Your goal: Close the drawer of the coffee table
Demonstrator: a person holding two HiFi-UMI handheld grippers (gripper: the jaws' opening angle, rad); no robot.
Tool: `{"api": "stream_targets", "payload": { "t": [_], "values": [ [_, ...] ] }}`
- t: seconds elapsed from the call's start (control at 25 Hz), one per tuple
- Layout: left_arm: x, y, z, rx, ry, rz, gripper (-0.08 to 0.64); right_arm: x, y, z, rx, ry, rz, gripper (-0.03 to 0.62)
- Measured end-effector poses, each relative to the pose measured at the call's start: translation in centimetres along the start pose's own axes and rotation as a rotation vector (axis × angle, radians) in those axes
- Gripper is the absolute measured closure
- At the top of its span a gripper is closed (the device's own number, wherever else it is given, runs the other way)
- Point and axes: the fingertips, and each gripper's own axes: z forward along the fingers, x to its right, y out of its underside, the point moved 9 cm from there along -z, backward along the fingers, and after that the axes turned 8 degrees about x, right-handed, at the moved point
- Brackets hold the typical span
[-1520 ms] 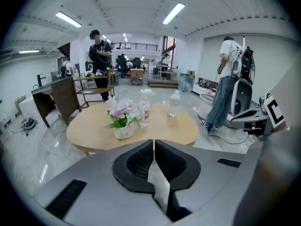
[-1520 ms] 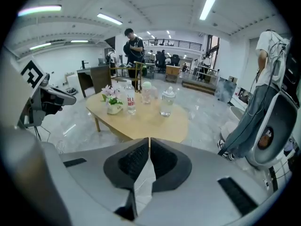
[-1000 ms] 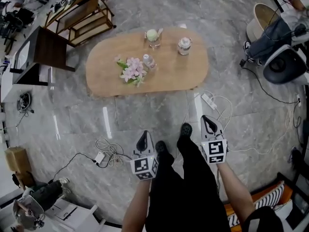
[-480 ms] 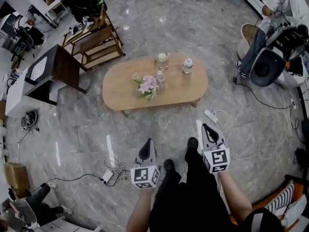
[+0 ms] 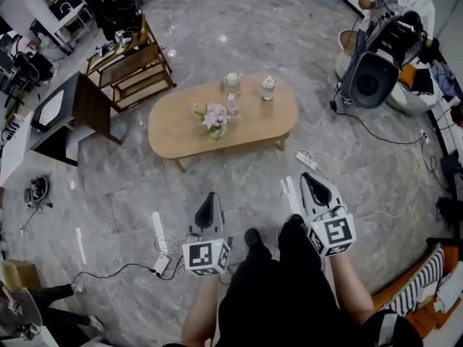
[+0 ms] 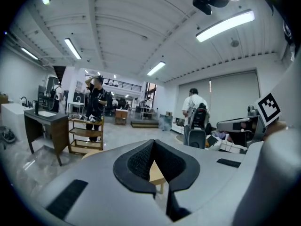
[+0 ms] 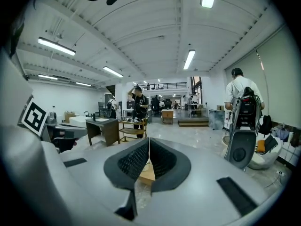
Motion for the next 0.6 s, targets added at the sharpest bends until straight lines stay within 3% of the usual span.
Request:
{"api": "stream_targets", "payload": {
  "t": [0.16,0.48,0.6],
  "values": [
    [0.8,-1.7,-1.5,0.034,0.004,0.002,0.548,0.2,-0.4,-2.5,-0.018,-0.024,0.033,0.578],
    [3.4,-2.4,-3.2,0.059,-0.021,-0.053,0.548,0.8,-1.0,-5.4,0.026,-0.064,0.133,0.58],
    [5.2,-2.3,-3.5,0.062,0.0,-0.042,0.548,1.3,-1.4,-6.3,0.055,-0.078,0.14,0.58]
  ]
}}
